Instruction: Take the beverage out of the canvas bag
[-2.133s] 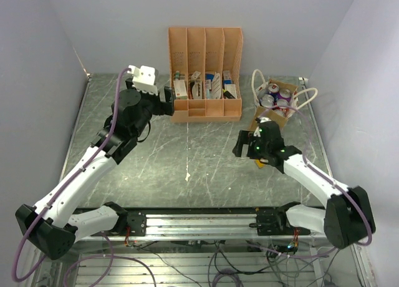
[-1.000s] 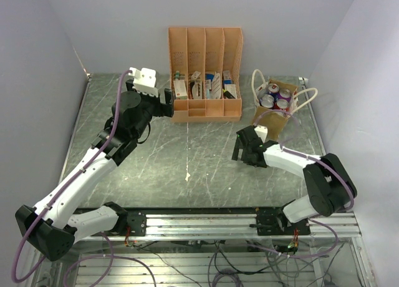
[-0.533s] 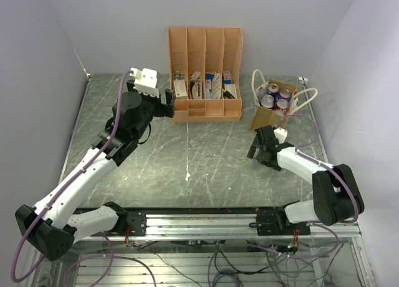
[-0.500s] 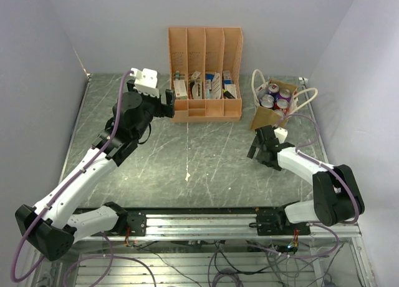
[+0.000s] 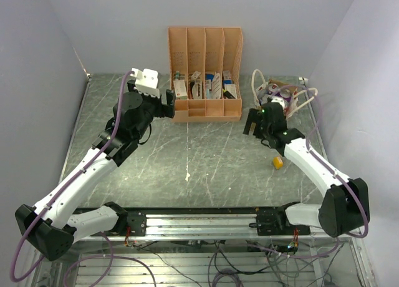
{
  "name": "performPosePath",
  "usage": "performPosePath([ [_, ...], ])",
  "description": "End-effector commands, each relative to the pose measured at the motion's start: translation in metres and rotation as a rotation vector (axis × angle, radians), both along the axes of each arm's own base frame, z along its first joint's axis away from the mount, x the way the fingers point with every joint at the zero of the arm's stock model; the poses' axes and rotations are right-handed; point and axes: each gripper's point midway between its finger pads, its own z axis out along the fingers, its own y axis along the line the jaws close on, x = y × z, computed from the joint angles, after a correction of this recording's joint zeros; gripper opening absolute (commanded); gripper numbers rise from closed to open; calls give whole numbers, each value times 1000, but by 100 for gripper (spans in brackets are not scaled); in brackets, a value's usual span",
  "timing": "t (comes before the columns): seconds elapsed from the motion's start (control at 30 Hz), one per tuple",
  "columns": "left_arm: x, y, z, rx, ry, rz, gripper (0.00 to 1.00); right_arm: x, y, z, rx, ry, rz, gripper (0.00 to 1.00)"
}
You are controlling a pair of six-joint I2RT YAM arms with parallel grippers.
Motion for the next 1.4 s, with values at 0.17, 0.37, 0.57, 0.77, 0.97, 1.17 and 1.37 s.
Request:
performPosePath([
  [0.17, 0, 4, 10, 1, -50, 25, 95, 89, -16, 70, -210, -139, -88, 86],
  [0.37, 0, 4, 10, 9, -54, 27, 95, 106, -20, 51, -306, -68, -73, 84],
  [0.57, -1, 2, 10, 7, -52, 14, 96, 99, -36, 24, -389, 25, -100, 77],
  [0.77, -2, -2, 9, 10, -50, 2, 95, 97, -39, 35, -401, 13, -56, 89],
  [0.97, -2, -4, 8, 12, -48, -4, 95, 106, -44, 60, -313, -71, -26, 99],
  [1.17, -1, -6, 5, 19, -45, -6, 96, 119, -42, 47, -164, -53, 51, 100],
  [1.37, -1, -6, 5, 21, -44, -10, 95, 114, -47, 26, -137, 22, 64, 94],
])
